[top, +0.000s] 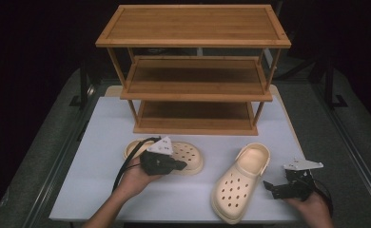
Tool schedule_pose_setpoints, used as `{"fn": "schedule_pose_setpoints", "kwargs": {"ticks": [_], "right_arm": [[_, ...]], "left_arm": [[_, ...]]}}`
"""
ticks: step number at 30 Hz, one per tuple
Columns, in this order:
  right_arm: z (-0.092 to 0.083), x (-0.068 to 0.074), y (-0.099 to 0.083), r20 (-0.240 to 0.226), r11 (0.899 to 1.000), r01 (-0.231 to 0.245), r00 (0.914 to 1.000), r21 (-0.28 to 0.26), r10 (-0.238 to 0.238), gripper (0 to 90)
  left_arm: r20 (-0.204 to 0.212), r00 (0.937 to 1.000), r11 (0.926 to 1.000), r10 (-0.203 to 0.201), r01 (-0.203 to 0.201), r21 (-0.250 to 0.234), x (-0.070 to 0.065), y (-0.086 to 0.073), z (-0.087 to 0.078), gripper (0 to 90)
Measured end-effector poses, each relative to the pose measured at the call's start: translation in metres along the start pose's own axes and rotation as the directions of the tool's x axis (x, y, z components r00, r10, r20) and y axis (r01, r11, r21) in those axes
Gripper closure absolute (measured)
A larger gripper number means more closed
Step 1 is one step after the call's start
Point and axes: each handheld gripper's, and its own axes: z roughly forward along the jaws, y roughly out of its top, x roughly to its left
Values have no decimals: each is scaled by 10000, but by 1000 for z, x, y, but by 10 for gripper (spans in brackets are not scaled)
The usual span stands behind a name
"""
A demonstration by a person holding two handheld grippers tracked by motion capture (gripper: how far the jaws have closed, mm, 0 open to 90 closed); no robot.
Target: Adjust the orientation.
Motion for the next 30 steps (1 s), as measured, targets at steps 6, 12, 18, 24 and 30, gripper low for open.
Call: {"fn": "schedule_pose_setpoints", "kwargs": {"ticks": [6,12,18,24,30], "right_arm": [[0,0,0,-2,10000,0,10000,-2,0,0],[0,0,0,-1,10000,-9,10000,2,9,0],[0,0,0,-2,10000,-8,10000,2,8,0],[0,0,0,-4,10000,-9,10000,-2,9,0],[0,0,0,-4,10000,-1,10000,-6,1,0]], "left_arm": [[-376,9993,9977,63,-37,681,1,4,17,900],[-717,9973,9971,155,-102,748,1,9,22,900],[-1115,9937,9969,-117,203,758,7,16,29,900],[-1532,9878,9963,-276,398,768,15,23,36,900],[-2044,9784,9945,-323,519,913,22,30,44,900]]}}
